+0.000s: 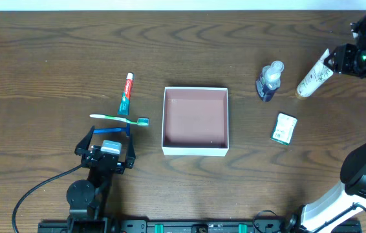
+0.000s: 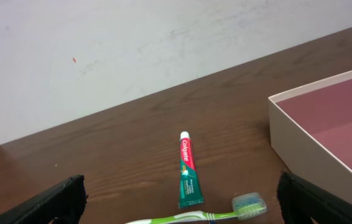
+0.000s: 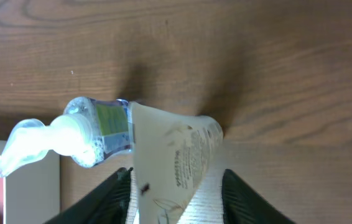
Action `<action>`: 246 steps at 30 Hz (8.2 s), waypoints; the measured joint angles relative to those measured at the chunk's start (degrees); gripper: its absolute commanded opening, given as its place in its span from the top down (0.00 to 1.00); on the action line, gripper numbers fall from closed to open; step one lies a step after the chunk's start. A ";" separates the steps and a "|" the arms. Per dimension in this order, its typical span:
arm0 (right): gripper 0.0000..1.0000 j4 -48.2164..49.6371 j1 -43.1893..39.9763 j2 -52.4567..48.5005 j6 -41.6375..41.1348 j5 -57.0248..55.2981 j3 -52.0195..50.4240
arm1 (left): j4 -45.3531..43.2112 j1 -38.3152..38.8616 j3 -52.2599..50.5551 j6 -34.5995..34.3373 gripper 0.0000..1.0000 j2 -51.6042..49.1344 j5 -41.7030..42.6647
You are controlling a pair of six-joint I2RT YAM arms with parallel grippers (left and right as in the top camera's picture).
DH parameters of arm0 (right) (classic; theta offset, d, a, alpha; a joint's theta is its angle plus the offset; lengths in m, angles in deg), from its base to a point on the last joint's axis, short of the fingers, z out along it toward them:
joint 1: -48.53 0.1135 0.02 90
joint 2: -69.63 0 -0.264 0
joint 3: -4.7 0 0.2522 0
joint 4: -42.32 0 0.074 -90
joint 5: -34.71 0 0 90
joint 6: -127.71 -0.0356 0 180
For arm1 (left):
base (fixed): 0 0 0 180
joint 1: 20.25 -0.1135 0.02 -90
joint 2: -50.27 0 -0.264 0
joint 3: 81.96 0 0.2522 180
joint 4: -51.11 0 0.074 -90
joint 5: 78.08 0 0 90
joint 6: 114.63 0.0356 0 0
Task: Pack container
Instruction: 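Lower the right gripper and grasp the Pantene tube, then lift the Pantene tube and carry it left over the box, then lower the tube upright into the box's back-left corner and release, then move the right gripper to the blue soap pump bottle and grasp it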
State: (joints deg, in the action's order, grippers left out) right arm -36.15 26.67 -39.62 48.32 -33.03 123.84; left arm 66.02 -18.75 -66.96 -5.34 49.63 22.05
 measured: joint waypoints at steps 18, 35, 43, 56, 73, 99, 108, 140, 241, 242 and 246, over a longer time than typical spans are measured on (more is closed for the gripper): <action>0.99 1.18 3.50 -2.05 2.03 -3.10 0.04 | 0.00 0.00 0.00 0.00 0.02 0.00 0.00; 0.99 -5.05 3.80 3.54 -3.93 -9.44 3.41 | 0.00 0.00 0.00 0.00 0.02 0.00 0.00; 0.99 -8.00 3.85 20.65 -8.46 -9.92 6.23 | 0.00 0.00 0.00 0.00 0.02 0.00 0.00; 0.99 -10.01 20.61 33.62 -15.50 -7.04 6.43 | 0.00 0.00 0.00 0.00 0.02 0.00 0.02; 0.99 -1.44 49.68 15.78 -24.68 -12.09 6.43 | 0.00 0.00 0.00 0.00 0.02 0.00 0.00; 0.99 7.63 63.89 -3.89 -33.09 -28.52 6.43 | 0.00 0.00 0.00 0.00 0.02 0.00 0.00; 0.99 8.20 68.11 -5.60 -38.14 -36.50 6.43 | 0.00 0.00 0.00 0.00 0.02 0.00 0.00; 0.93 9.64 68.24 -8.76 -45.59 -42.27 6.47 | 0.00 0.00 0.00 0.00 0.02 0.00 0.02; 0.63 20.09 28.26 3.93 -28.17 -24.92 -17.70 | 0.00 0.00 0.00 0.00 0.02 0.00 0.02; 0.67 20.20 28.26 3.93 -27.65 -25.07 -17.70 | 0.00 0.00 0.00 0.00 0.02 0.00 0.00; 0.78 20.41 28.26 3.93 -25.97 -25.44 -17.77 | 0.00 0.00 0.00 0.00 0.02 0.00 0.02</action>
State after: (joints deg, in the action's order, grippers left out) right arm -15.74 54.93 -35.68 22.36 -58.47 106.07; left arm 66.02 -18.75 -66.96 -5.34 49.63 22.07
